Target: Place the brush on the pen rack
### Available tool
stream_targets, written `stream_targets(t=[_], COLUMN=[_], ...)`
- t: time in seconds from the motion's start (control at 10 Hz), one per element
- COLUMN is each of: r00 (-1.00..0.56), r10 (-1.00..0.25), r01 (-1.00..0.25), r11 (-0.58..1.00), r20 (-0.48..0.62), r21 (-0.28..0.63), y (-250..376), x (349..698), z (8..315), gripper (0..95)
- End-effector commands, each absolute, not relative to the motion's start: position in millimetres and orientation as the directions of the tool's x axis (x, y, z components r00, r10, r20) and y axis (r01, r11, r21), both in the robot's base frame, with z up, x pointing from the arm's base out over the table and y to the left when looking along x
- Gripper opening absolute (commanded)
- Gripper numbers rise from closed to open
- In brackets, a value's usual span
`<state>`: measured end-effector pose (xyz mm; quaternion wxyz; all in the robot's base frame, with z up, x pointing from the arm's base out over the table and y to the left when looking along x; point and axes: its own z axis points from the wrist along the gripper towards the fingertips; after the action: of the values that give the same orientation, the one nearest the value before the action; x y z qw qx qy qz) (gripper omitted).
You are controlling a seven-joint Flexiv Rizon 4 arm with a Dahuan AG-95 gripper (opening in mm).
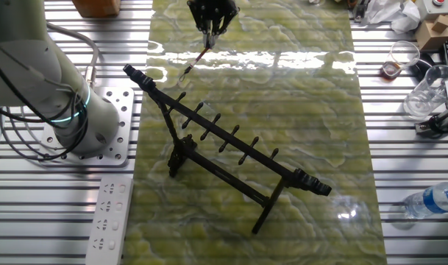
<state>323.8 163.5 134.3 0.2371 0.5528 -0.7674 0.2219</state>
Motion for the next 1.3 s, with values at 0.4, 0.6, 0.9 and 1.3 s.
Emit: stream_targets(t=[0.4, 0.6, 0.9, 1.3], r00=[-0.245, -0.232, -0.214, -0.193], r10=[-0.746, -0.744, -0.737, -0.744], r01=[-0.966, -0.97, -0.975, -0.979], r11=[0.244, 0.221, 0.202, 0.187], r20=[0.62, 0.626, 0.642, 0.64], r21=[-0.089, -0.096, -0.093, -0.079], y=[153, 151, 147, 132], x=[318, 318, 324, 324], z=[142, 145, 156, 168], gripper=[0.0, 0.0, 0.0, 0.0])
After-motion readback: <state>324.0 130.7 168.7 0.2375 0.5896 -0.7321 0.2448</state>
